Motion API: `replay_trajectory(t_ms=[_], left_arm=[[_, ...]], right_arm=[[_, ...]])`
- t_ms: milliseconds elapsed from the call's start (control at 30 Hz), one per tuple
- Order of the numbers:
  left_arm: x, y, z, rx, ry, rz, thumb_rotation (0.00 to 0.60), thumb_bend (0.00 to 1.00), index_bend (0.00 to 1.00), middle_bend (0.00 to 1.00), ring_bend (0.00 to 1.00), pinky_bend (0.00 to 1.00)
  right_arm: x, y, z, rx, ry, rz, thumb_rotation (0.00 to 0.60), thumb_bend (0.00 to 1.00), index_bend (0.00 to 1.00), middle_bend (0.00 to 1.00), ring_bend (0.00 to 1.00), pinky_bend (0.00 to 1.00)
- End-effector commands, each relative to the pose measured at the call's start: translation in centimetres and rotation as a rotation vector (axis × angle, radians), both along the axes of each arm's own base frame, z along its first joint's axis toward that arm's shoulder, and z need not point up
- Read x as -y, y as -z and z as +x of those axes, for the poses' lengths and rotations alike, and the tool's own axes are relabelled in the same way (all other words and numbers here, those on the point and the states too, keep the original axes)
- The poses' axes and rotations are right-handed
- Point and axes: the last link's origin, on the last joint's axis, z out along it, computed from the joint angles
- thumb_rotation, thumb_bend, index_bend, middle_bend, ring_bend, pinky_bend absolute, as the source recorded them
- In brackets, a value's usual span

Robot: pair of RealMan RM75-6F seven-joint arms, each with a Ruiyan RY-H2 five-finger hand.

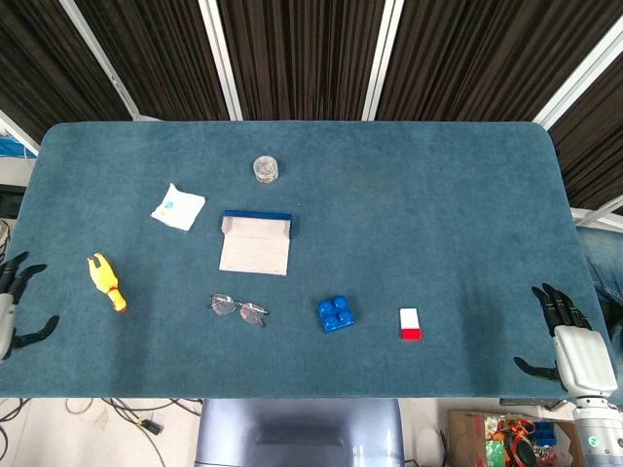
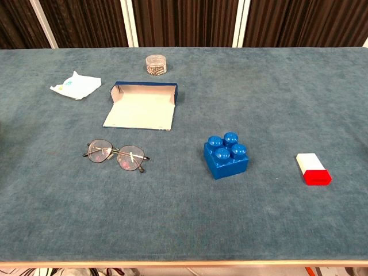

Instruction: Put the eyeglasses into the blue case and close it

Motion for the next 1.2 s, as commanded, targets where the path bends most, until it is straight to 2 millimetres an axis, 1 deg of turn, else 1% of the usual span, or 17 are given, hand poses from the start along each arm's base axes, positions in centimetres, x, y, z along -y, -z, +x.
replay_trajectory(t_ms=[33, 100, 133, 233, 367, 433, 500, 633, 867, 1033, 1200], left_arm=[[-5.7, 1.7, 4.6, -0.024, 0.122, -0.191, 0.6, 0.24, 0.18, 0.02, 0.0, 0.0], [-7.8, 2.9, 6.1, -0.031, 0.13, -0.259, 0.6, 0.24, 0.18, 0.02, 0.0, 0.0], [-9.1, 4.0, 7.2, -0.026, 0.139, -0.312, 0.6, 0.24, 0.18, 0.02, 0.0, 0.0], [-11.2, 6.6, 9.3, -0.007, 0.138, -0.418, 0.6, 0.24, 0.21, 0.03, 0.0, 0.0], [-12.6, 9.9, 11.4, -0.027, 0.161, -0.506, 0.6, 0.24, 0.26, 0.03, 0.0, 0.0], [-12.8, 11.2, 12.1, -0.033, 0.172, -0.53, 0.6, 0.24, 0.28, 0.03, 0.0, 0.0], [-12.8, 13.0, 13.5, -0.023, 0.19, -0.565, 0.6, 0.25, 0.31, 0.03, 0.0, 0.0], [-12.9, 15.0, 15.1, -0.034, 0.215, -0.561, 0.6, 0.25, 0.36, 0.04, 0.0, 0.0], [-12.7, 17.0, 16.4, -0.077, 0.243, -0.555, 0.6, 0.25, 0.4, 0.04, 0.0, 0.0], [-12.6, 18.4, 16.9, -0.113, 0.244, -0.568, 0.6, 0.3, 0.42, 0.04, 0.0, 0.0], [-12.3, 19.4, 17.0, -0.137, 0.24, -0.592, 0.6, 0.3, 0.44, 0.04, 0.0, 0.0]], right_arm=[[0.1, 0.0, 0.0, -0.007, 0.003, 0.005, 0.6, 0.01, 0.0, 0.0, 0.0, 0.17], [0.0, 0.0, 0.0, -0.007, 0.005, 0.007, 0.6, 0.01, 0.0, 0.0, 0.0, 0.17], [0.0, 0.0, 0.0, -0.008, 0.004, 0.006, 0.6, 0.01, 0.0, 0.0, 0.0, 0.17], [0.0, 0.0, 0.0, -0.007, 0.007, 0.006, 0.6, 0.01, 0.0, 0.0, 0.0, 0.17], [0.1, 0.0, -0.1, -0.006, 0.009, 0.005, 0.6, 0.01, 0.0, 0.0, 0.0, 0.17], [0.1, -0.1, -0.1, -0.006, 0.009, 0.005, 0.6, 0.01, 0.0, 0.0, 0.0, 0.17], [0.1, -0.1, -0.1, -0.004, 0.01, 0.004, 0.6, 0.01, 0.0, 0.0, 0.0, 0.17], [0.2, -0.2, -0.2, -0.002, 0.012, 0.003, 0.6, 0.01, 0.0, 0.0, 0.0, 0.17], [0.2, -0.2, -0.2, 0.003, 0.013, 0.004, 0.6, 0.01, 0.0, 0.0, 0.0, 0.17], [0.2, -0.2, -0.2, 0.008, 0.015, 0.003, 0.6, 0.01, 0.0, 0.0, 0.0, 0.17], [0.2, -0.3, -0.2, 0.013, 0.018, 0.002, 0.6, 0.01, 0.0, 0.0, 0.0, 0.17]])
